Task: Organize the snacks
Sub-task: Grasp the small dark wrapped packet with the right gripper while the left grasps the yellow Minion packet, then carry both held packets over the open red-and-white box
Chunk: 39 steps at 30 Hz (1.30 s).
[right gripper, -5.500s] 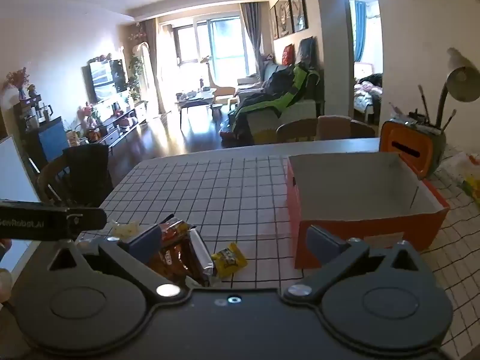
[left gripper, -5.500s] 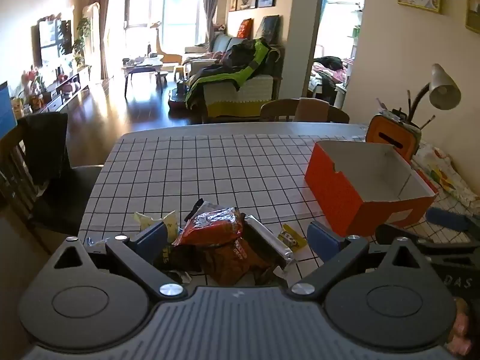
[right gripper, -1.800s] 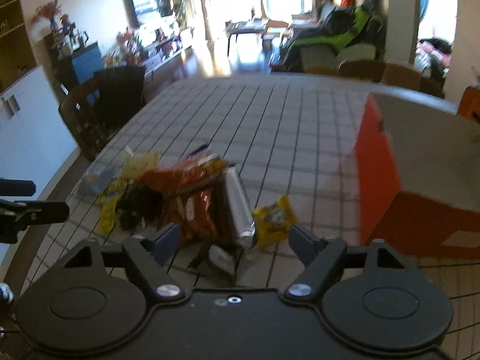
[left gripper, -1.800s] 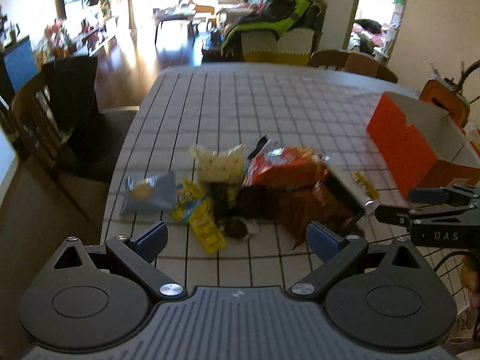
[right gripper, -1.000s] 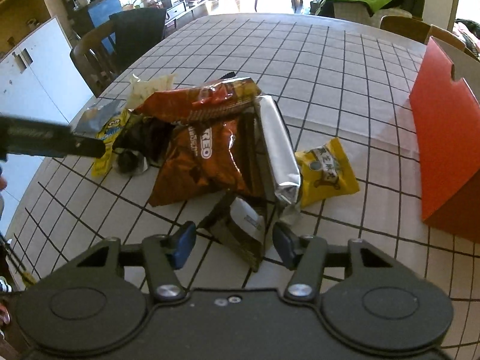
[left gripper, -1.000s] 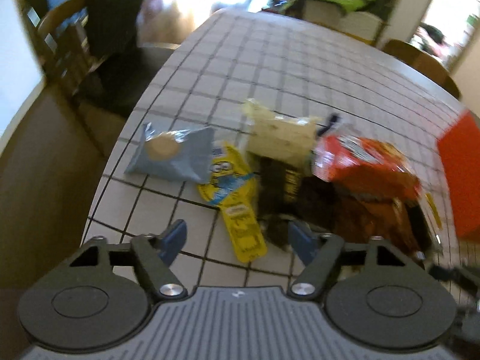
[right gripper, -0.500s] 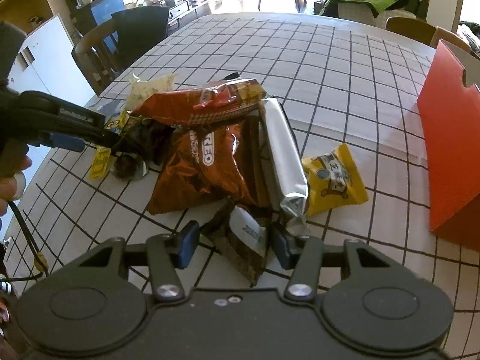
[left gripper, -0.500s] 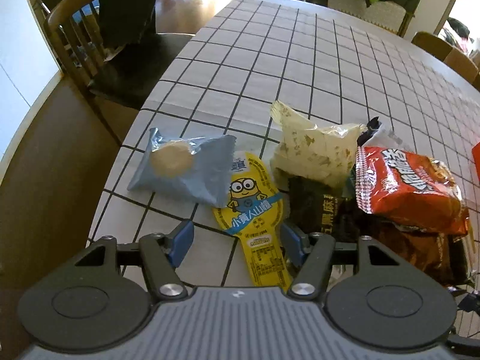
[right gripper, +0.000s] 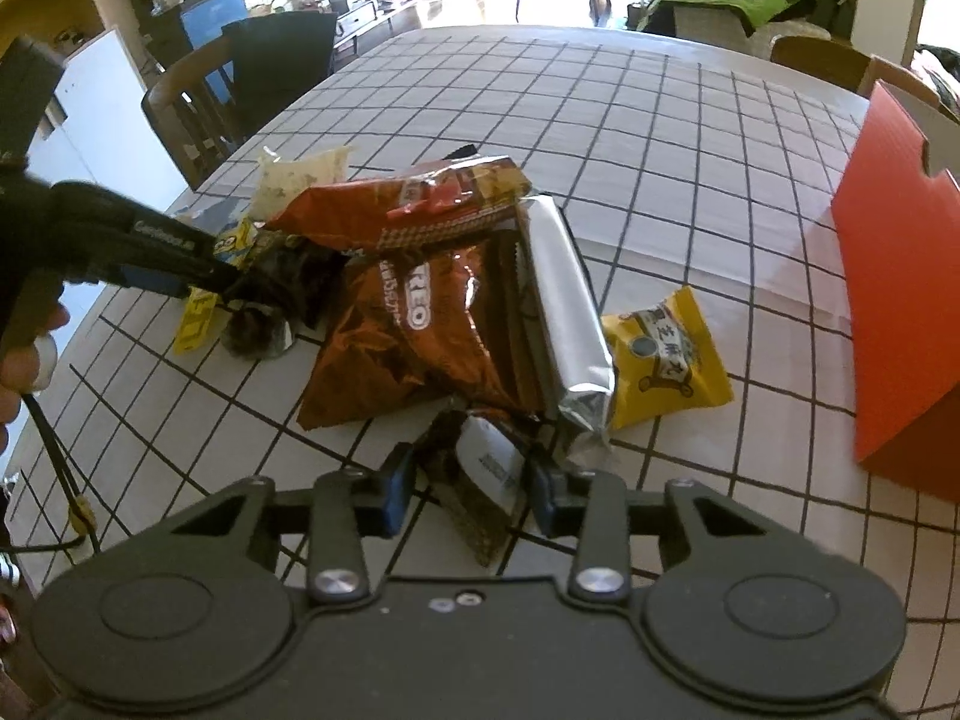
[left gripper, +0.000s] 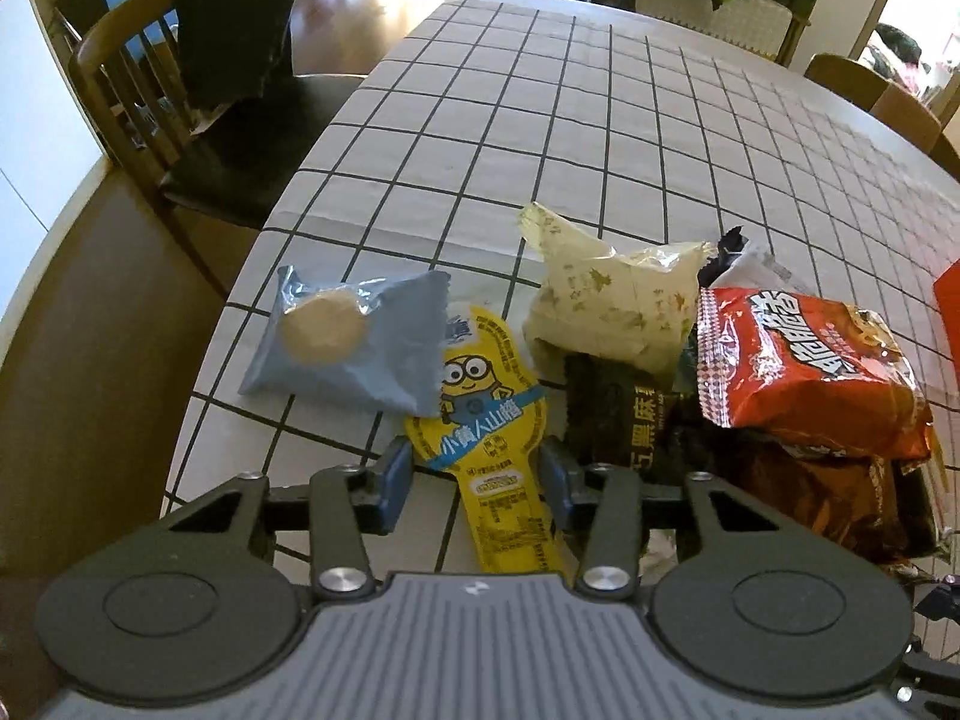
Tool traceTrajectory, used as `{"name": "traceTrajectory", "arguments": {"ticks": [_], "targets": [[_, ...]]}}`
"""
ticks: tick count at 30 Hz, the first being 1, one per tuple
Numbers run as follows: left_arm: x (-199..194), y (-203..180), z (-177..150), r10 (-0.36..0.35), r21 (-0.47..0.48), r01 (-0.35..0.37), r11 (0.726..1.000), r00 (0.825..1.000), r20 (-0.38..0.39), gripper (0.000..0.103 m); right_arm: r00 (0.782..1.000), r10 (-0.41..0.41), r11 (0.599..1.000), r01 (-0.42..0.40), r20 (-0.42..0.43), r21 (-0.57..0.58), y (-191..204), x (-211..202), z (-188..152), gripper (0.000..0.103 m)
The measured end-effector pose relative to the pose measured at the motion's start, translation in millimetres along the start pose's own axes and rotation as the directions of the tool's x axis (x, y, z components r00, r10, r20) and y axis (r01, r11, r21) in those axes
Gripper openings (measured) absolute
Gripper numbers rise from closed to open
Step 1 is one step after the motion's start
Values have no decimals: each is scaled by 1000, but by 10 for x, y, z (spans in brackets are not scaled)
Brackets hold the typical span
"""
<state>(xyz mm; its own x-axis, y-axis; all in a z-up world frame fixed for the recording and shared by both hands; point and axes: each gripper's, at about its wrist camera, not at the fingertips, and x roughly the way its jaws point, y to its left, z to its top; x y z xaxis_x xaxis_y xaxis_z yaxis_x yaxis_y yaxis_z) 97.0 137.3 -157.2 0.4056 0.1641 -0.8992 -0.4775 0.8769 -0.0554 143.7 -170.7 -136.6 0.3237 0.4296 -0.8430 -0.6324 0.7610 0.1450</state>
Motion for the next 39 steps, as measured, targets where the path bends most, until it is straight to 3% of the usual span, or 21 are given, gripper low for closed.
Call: {"name": "traceTrajectory", "arguments": {"ticks": [1,2,20,27,33,39], "targets": [[-9,9,-11,-1,1,1,1000,1000,1,27,1000,7,1000,-7,5,7,-15,-11,-2,37],[-24,16,-29,2,6,-2,1000,1000,3,24,1000,6,1000,-6,10,10,-21,-25,-9,36],[-342,250,-463,-114,-28,114,993,993,-19,24,997,-3,997,-3,73,83,6,-402,-246,34],[-595,324,-585,-172,-29,172,985,985,10,24,993,-34,996,23,114,90,70,-638,-278,34],[-910,212,-582,-221,42,219,975,973,65,24,981,-80,994,65,179,92,76,-942,-258,34],[-1180,-146,-457,-274,155,258,954,957,92,24,959,-128,988,102,254,114,-60,-1321,-175,34]]}}
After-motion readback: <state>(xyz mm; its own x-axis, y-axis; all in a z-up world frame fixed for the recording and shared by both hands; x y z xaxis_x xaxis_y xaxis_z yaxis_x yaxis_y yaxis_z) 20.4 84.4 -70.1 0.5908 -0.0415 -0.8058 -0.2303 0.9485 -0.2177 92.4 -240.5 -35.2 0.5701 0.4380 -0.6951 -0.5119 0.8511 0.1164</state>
